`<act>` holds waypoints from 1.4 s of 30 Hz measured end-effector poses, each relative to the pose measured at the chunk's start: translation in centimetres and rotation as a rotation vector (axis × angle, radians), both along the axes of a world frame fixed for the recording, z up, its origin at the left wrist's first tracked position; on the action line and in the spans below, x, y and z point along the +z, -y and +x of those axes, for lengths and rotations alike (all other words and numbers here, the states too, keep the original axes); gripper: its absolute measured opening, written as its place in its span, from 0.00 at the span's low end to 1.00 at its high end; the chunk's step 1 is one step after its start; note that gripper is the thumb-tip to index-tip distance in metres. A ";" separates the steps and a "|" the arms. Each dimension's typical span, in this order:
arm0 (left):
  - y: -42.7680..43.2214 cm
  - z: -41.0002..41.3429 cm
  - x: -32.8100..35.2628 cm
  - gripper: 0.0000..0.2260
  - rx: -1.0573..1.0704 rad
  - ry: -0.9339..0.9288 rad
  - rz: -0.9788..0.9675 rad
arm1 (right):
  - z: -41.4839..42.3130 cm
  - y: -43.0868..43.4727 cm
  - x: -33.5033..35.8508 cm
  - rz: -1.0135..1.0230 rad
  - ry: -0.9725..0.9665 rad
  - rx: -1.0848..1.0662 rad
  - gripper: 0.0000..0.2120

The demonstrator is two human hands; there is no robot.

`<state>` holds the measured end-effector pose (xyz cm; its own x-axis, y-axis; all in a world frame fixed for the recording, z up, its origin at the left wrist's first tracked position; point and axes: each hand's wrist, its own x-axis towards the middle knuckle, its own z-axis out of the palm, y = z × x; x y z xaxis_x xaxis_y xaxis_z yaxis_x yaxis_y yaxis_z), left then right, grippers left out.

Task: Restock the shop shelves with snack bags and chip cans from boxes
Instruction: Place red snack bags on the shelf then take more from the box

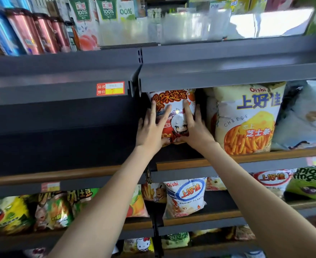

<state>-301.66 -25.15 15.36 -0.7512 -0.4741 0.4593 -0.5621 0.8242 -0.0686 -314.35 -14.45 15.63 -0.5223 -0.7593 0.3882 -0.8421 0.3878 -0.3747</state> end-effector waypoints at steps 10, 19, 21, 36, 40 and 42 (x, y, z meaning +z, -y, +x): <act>-5.2 3.9 -0.9 0.39 -0.137 -0.259 0.377 | 6.2 -3.7 -0.8 -0.100 -0.058 -0.026 0.41; -11.2 14.7 -9.8 0.23 0.040 -0.631 0.499 | 17.4 -7.3 -9.0 -0.273 0.167 0.254 0.20; -11.6 17.1 -14.0 0.25 0.178 -0.523 0.657 | 18.9 -7.1 -11.4 -0.166 0.298 0.317 0.19; -18.2 35.0 -43.9 0.31 1.210 -0.226 1.376 | 24.2 -3.9 -44.4 0.867 0.637 0.495 0.24; -19.1 36.6 -54.9 0.32 1.216 -0.220 1.374 | 24.9 -2.1 -55.8 0.994 0.630 0.422 0.27; -19.3 36.7 -59.9 0.35 1.200 -0.231 1.401 | 25.8 -2.1 -61.7 1.064 0.590 0.434 0.27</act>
<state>-264.95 -5.82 -44.54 0.2437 -0.7145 -0.6558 -0.7121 -0.5909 0.3792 -288.56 -12.35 -46.03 -0.0410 -0.7010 -0.7120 -0.7873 0.4614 -0.4090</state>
